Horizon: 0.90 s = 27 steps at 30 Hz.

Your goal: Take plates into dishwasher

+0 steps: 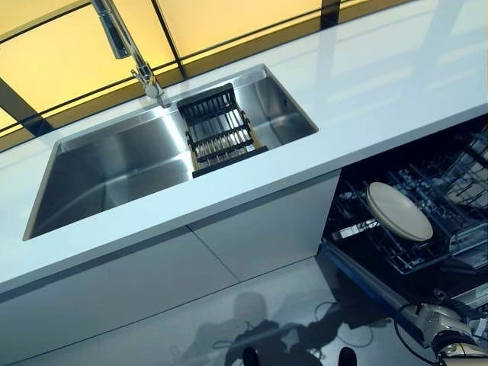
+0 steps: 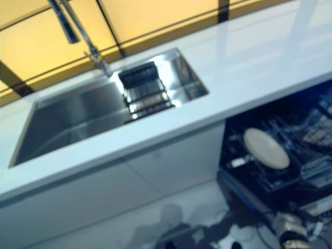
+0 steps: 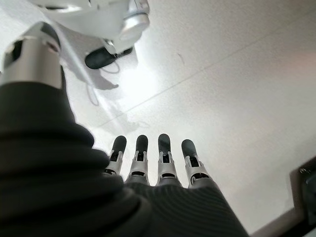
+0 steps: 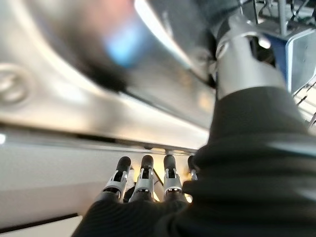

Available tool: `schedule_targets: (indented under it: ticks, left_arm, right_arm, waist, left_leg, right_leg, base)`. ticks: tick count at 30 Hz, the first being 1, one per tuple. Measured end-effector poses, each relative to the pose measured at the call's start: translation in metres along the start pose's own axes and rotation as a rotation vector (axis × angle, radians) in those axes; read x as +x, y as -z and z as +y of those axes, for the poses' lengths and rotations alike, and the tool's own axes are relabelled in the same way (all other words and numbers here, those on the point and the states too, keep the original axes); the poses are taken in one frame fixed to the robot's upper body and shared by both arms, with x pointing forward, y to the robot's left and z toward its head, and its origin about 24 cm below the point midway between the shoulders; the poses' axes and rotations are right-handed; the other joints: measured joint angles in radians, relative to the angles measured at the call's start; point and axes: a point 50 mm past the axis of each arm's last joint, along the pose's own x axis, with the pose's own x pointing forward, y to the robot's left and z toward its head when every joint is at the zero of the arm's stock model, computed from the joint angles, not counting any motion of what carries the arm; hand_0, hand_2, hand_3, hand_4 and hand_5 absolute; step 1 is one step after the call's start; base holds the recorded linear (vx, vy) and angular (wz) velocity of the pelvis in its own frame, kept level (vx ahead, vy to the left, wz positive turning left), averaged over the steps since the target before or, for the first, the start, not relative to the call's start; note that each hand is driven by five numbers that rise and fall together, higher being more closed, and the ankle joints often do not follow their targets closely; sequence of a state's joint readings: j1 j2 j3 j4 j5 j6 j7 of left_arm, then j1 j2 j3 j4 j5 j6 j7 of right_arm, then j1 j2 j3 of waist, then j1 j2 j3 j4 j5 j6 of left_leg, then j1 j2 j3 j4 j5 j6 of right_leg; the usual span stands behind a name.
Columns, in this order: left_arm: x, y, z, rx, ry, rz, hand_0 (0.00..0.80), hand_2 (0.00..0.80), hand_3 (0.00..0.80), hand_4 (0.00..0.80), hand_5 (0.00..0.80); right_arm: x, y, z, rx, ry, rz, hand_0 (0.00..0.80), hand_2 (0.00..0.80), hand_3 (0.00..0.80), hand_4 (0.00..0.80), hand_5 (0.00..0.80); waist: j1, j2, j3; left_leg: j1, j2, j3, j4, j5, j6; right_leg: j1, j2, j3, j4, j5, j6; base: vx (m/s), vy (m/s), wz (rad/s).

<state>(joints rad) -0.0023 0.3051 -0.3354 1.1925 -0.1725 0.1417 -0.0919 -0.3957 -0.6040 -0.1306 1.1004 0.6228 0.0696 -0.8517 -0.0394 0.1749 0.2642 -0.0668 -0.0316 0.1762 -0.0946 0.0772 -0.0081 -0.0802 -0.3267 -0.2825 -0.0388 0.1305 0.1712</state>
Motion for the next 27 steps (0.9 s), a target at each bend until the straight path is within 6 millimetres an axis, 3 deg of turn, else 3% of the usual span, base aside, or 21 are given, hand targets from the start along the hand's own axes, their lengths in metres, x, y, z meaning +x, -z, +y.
schedule_targets:
  ticks: [10, 18, 24, 27]
  left_arm:
    - [0.0, -0.011, -0.007, 0.023, 0.026, -0.063, 0.0, 0.0, 0.0, 0.0, 0.0]
    - [0.0, -0.014, -0.008, -0.005, 0.033, -0.092, 0.0, 0.0, 0.0, 0.0, 0.0]
    - [0.0, -0.015, -0.008, -0.006, 0.033, -0.108, 0.0, 0.0, 0.0, 0.0, 0.0]
    - [0.0, -0.015, -0.012, -0.01, 0.042, -0.105, 0.0, 0.0, 0.0, 0.0, 0.0]
  right_arm:
    - [0.0, -0.035, -0.002, 0.134, 0.088, -0.061, 0.0, 0.0, 0.0, 0.0, 0.0]
    - [0.001, -0.053, -0.004, 0.277, 0.07, -0.078, 0.0, 0.0, 0.0, 0.0, 0.0]
    - [0.014, -0.069, -0.014, 0.461, -0.188, -0.115, 0.0, 0.0, 0.0, 0.0, 0.0]
    - [0.016, -0.085, -0.015, 0.567, -0.386, -0.15, 0.0, 0.0, 0.0, 0.0, 0.0]
  waist:
    - [0.0, 0.042, 0.059]
    - [0.0, 0.054, 0.102]
    - [-0.04, 0.055, 0.112]
    - [-0.067, 0.076, 0.125]
  left_leg:
    - [-0.064, -0.016, 0.007, 0.002, 0.014, 0.011]
    - [-0.077, -0.019, 0.011, 0.002, 0.015, 0.011]
    - [-0.088, -0.028, 0.013, 0.002, 0.017, 0.016]
    - [-0.087, -0.027, 0.014, 0.001, 0.015, 0.012]
  right_leg:
    - [-0.065, -0.014, 0.011, -0.009, 0.009, 0.018]
    - [-0.082, -0.016, 0.025, -0.007, 0.011, 0.022]
    - [-0.098, -0.02, 0.044, -0.013, 0.017, 0.03]
    - [-0.096, -0.012, 0.065, -0.039, 0.032, 0.028]
  base:
    - [-0.056, 0.016, 0.0]
    - [-0.019, -0.002, -0.01]
    - [0.0, -0.001, -0.03]
    - [0.011, 0.004, -0.18]
